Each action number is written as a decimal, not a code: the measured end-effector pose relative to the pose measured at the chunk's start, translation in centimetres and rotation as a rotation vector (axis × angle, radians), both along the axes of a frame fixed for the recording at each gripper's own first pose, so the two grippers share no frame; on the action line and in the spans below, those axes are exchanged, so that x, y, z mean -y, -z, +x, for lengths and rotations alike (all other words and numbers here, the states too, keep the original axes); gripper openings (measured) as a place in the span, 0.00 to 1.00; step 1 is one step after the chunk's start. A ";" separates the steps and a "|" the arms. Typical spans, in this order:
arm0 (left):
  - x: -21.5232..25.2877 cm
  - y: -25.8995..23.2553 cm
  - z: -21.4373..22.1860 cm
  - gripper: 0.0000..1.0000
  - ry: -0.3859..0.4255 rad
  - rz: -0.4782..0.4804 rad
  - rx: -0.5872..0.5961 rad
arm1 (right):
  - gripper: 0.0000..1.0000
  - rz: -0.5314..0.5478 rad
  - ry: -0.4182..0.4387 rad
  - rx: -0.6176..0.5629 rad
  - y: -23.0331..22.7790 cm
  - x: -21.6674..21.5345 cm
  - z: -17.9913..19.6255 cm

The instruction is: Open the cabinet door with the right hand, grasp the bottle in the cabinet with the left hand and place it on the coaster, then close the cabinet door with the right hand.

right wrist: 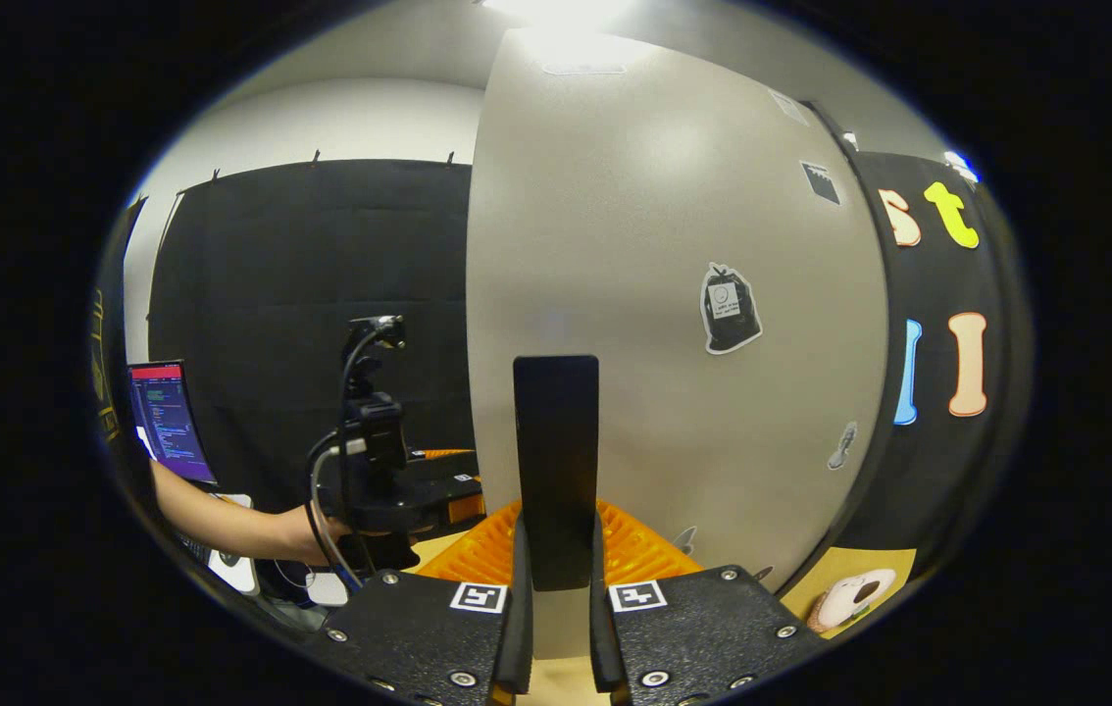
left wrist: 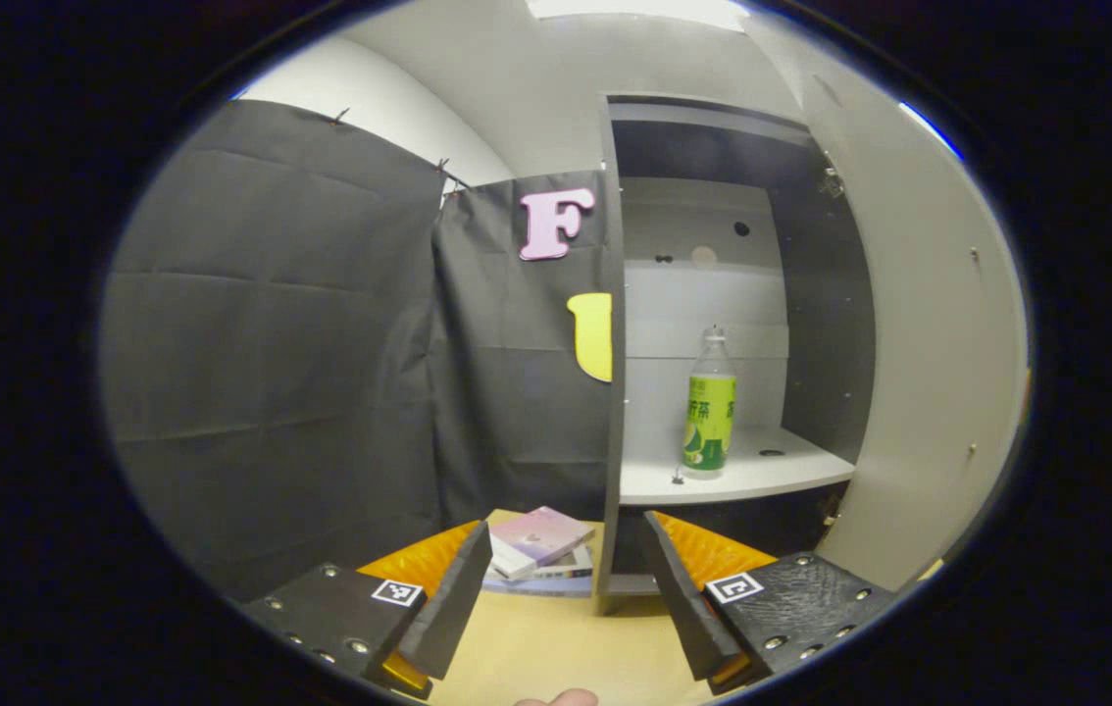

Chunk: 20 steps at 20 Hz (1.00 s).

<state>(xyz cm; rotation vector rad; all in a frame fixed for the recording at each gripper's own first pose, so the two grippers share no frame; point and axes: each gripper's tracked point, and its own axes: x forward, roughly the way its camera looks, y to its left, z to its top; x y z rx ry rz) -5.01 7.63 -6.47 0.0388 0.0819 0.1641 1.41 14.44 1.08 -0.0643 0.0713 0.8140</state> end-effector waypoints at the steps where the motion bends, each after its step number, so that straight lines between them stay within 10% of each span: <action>1: 0.7 0.1 0.8 0.89 0.014 -0.001 0.002 | 0.24 0.000 0.016 -0.003 -0.2 0.4 -0.8; 20: 14.9 1.5 20.1 0.88 0.268 0.054 0.053 | 0.23 0.051 0.565 -0.007 -2.0 11.6 -10.3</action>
